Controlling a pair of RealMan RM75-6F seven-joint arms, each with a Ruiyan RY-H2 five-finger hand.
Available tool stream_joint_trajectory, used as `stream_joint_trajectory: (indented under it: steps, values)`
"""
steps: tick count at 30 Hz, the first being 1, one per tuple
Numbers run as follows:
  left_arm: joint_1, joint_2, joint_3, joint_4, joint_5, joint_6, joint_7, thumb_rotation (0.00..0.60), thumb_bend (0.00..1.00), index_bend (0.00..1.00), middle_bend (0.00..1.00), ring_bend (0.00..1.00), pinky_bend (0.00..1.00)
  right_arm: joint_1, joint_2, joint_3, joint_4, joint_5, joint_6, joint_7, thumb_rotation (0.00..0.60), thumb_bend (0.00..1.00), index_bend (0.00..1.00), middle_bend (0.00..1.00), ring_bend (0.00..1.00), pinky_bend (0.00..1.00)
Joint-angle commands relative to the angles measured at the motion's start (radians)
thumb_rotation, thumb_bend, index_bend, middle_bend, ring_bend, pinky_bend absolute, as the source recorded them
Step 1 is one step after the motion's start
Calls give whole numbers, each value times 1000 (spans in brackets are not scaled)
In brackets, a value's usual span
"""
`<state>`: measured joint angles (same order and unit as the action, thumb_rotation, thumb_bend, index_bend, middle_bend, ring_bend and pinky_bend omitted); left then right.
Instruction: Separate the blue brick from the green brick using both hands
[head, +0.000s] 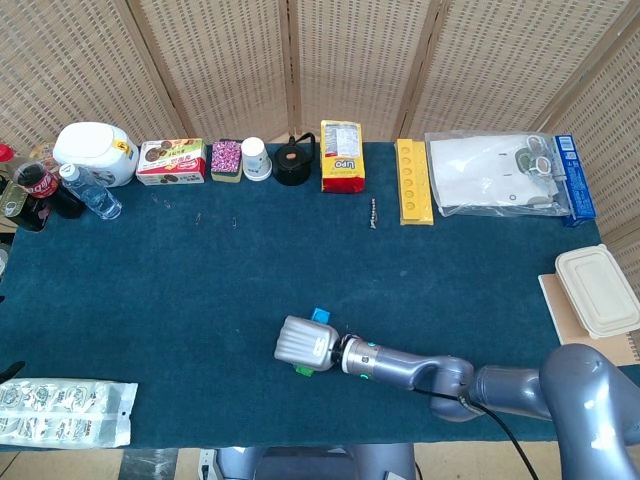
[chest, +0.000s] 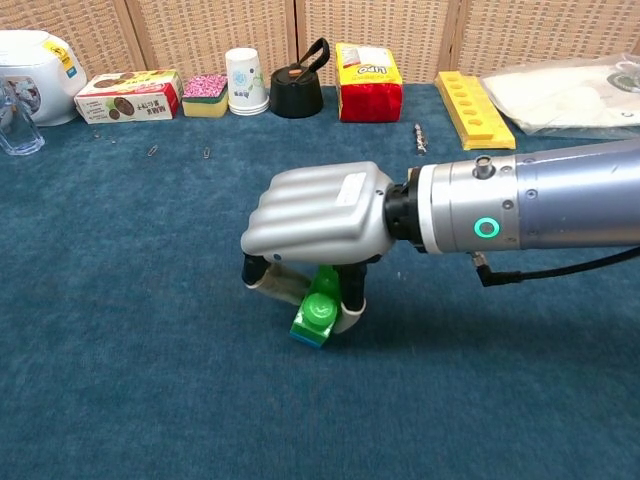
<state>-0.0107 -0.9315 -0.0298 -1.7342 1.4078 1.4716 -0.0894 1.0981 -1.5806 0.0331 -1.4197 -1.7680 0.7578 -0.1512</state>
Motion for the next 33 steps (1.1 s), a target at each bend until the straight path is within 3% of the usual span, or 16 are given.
stream_joint_trajectory:
  steps: [1,13,22,29,33]
  values:
    - [-8,8,3,-12,15,-9,9,600,117,206,154,48,136,-21,26,4,-33,24,35,47,600,95,695,640,673,615]
    - [-59,61,11,-131,129,-34,77,600,118,206,153,49,136,-154,193,39,-253,194,186,387,600,97,715,652,702,656]
    - [-160,73,-5,-265,191,-147,158,600,118,206,154,58,136,-251,341,65,-412,306,244,676,600,98,716,652,700,656]
    - [-265,3,-48,-321,155,-264,209,600,123,206,169,96,190,-318,426,101,-505,397,263,874,600,98,716,652,698,657]
    - [-322,-85,-81,-316,116,-311,164,600,161,244,212,146,248,-354,455,122,-534,427,280,965,600,97,716,652,697,656]
